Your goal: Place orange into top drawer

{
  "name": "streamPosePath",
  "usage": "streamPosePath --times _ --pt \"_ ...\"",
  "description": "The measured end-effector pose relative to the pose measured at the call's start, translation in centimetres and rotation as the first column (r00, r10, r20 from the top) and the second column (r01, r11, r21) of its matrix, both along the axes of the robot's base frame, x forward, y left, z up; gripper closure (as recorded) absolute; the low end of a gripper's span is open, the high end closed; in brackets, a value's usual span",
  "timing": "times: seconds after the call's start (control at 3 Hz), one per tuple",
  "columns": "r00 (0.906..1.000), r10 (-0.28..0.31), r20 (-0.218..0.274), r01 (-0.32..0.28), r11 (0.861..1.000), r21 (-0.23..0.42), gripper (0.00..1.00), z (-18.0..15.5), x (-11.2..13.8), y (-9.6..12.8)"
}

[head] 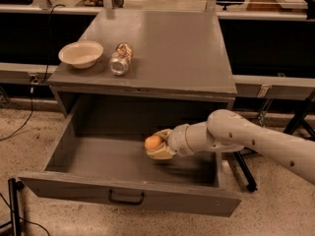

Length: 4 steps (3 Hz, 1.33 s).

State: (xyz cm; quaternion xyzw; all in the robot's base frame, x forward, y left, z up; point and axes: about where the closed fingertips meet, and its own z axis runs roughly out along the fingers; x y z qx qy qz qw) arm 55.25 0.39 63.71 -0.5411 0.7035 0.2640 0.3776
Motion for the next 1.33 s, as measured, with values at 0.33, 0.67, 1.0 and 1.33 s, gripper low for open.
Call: streamPosePath --times 0.33,0.67,1.0,1.33 --pt "0.9987 0.033 -0.039 -0.032 0.999 0.020 1.00 -1.19 -0.01 -0.76" --pt "0.9983 0.039 -0.043 -0.038 0.999 0.022 0.84 -1.26 -0.14 -0.59" --pt "0.9981 0.043 -0.044 -0.042 0.999 0.023 0.59 -1.32 -0.20 -0.38" --pt "0.9979 0.046 -0.045 -0.045 0.999 0.023 0.37 -1.37 -0.26 -0.21"
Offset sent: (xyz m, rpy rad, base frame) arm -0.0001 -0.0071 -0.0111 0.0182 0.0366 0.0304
